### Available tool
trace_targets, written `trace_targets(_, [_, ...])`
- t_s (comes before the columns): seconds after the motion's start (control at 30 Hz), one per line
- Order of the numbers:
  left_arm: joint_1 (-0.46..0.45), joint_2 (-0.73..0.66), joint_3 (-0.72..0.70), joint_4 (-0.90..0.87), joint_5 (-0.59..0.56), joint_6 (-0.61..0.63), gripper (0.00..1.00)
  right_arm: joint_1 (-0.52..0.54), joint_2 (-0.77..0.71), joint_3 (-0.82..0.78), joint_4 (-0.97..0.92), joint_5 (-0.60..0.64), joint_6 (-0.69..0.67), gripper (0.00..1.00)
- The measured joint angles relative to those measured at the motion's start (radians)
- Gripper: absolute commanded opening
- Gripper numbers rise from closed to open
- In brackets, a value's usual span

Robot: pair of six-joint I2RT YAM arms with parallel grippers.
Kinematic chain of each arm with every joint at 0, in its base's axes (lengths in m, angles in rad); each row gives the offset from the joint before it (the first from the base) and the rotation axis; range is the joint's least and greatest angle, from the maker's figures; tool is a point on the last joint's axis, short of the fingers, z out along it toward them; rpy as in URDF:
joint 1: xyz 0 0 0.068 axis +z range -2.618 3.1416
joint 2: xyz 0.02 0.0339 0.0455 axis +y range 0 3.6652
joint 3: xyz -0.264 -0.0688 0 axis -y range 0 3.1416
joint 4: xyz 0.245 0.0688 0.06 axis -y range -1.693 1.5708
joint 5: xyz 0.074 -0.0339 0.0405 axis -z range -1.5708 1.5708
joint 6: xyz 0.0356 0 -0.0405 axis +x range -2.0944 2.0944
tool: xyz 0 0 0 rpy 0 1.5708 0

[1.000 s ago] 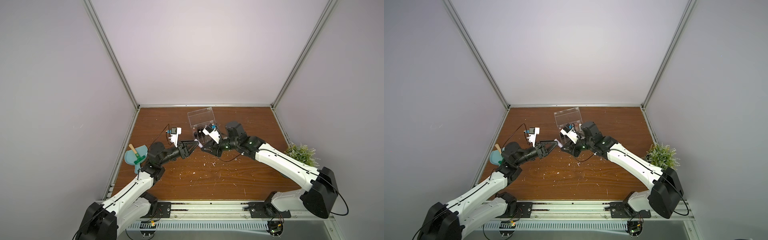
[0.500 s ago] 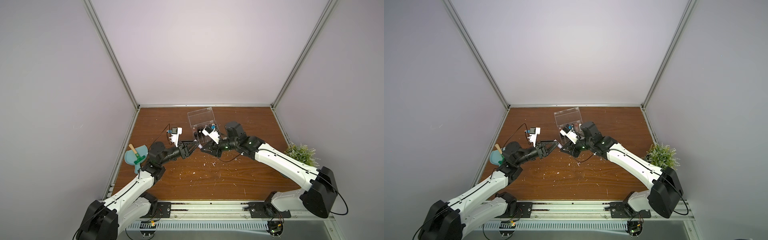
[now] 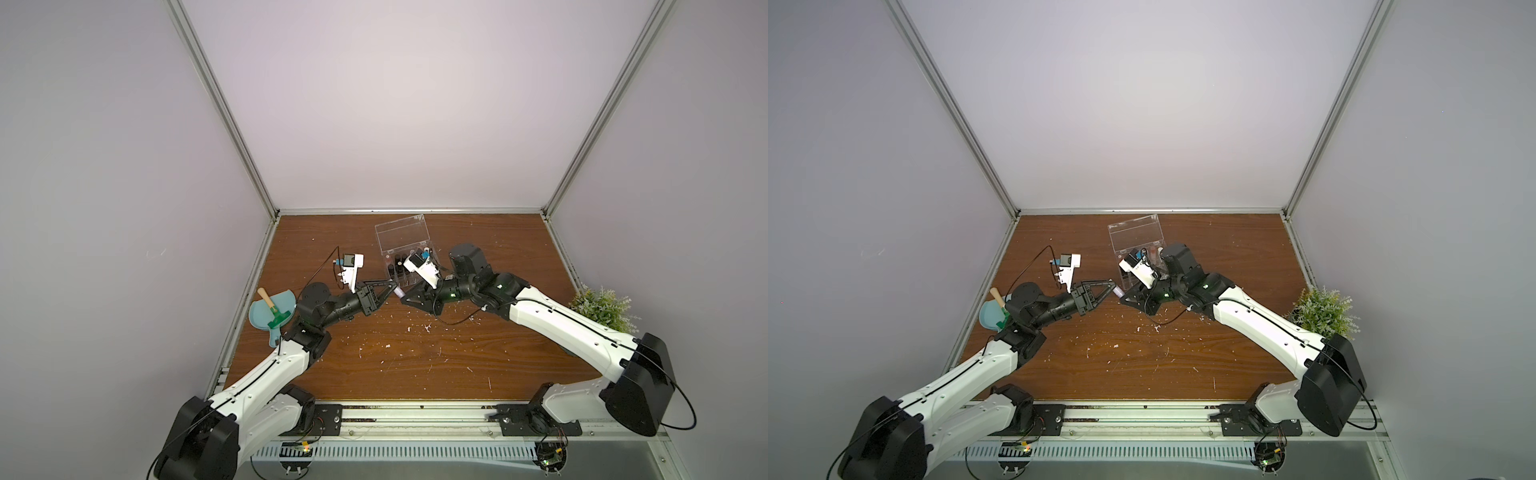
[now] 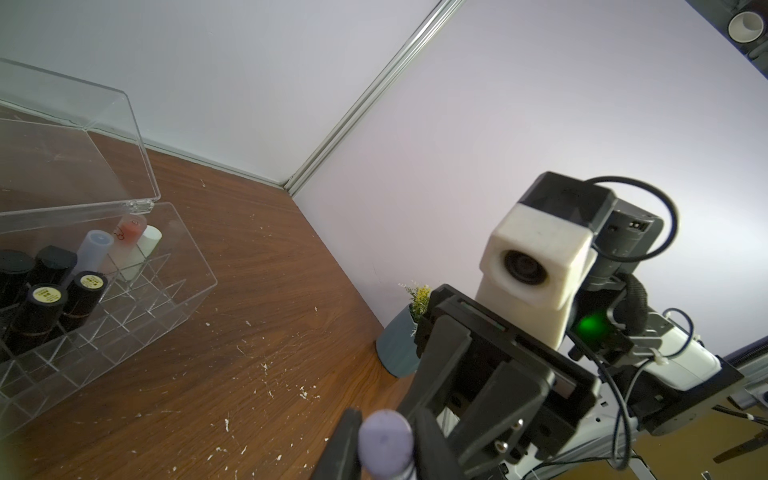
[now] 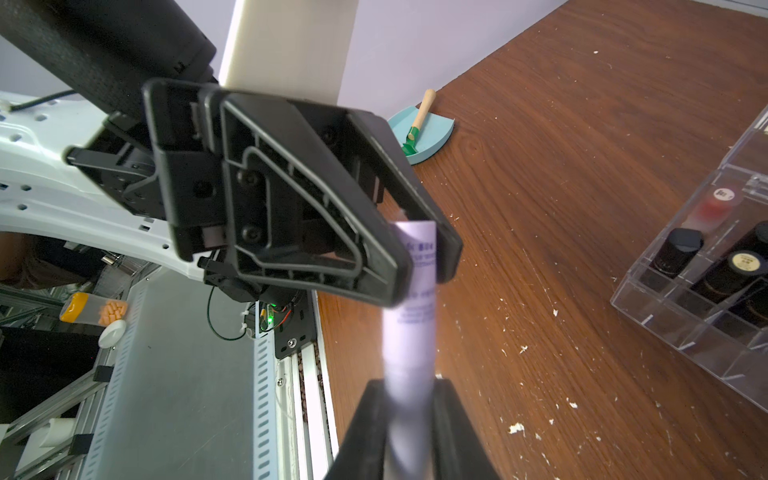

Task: Arrange the lipsticks in the organizer
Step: Pick up the lipstick at the center of the board.

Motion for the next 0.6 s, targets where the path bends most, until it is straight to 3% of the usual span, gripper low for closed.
trace_targets(0.07, [0.000, 0.013, 0.000, 0.016, 0.003, -0.010, 0.24, 0.000, 0.000, -0.004, 0.003, 0.005, 0.000, 0.25])
trace_targets(0.2, [0.000, 0.037, 0.001, 0.038, 0.007, -0.013, 0.23, 0.000, -0.001, -0.014, 0.004, 0.027, 0.005, 0.65])
trace_targets(0.3, [0.000, 0.073, 0.018, 0.035, 0.008, -0.006, 0.22, 0.000, -0.015, -0.036, 0.002, 0.056, 0.003, 0.82])
trace_targets(0.4, [0.000, 0.138, 0.082, 0.019, 0.007, 0.024, 0.22, -0.002, -0.063, -0.064, -0.003, 0.106, 0.000, 0.89])
trace_targets(0.6, [-0.006, 0.279, 0.276, -0.095, -0.050, 0.168, 0.22, -0.037, -0.262, -0.135, 0.003, 0.273, 0.028, 0.89])
